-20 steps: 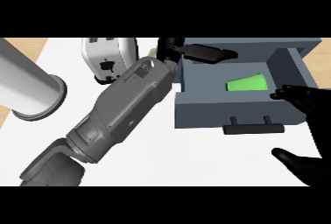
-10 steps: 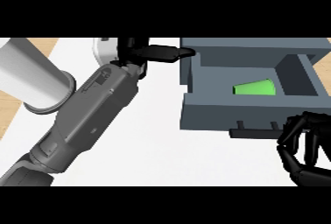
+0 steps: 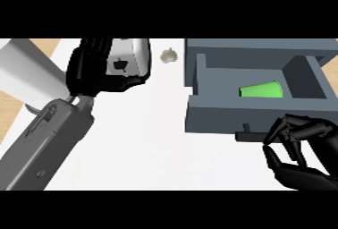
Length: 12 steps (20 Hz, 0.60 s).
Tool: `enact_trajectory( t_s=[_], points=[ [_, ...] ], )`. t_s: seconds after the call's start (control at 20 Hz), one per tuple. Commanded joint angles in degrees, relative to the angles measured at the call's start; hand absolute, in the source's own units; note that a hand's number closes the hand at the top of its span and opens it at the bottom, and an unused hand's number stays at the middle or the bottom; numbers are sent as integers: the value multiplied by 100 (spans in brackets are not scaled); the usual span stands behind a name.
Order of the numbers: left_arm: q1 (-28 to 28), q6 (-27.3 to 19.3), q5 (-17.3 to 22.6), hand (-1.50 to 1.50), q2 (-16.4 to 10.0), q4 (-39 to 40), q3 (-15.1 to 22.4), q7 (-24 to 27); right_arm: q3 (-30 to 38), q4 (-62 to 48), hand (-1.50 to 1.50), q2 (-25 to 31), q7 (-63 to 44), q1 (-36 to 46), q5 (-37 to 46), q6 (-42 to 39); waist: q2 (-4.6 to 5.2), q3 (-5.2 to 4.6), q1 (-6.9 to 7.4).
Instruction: Pick up the cup, place it into the drawer and close the drawer
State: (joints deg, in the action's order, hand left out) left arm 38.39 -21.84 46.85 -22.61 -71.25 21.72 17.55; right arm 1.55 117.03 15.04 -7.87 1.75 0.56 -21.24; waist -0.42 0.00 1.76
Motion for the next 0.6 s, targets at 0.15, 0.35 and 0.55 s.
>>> enact_trajectory(
  t_s=[0.15,0.35,0.55],
  points=[
    [-1109,183,13,-150,-327,-997,-167,30,-763,-615,150,226,881,108,1760,27,28,4,-11],
    [-1800,758,201,-150,-719,-1286,-407,174,-1300,-957,150,441,984,348,2953,344,32,-1,54],
    [-2237,1324,240,-150,-957,-1004,-820,324,-1599,-1726,150,261,1389,545,3664,844,52,0,-75]
  ],
)
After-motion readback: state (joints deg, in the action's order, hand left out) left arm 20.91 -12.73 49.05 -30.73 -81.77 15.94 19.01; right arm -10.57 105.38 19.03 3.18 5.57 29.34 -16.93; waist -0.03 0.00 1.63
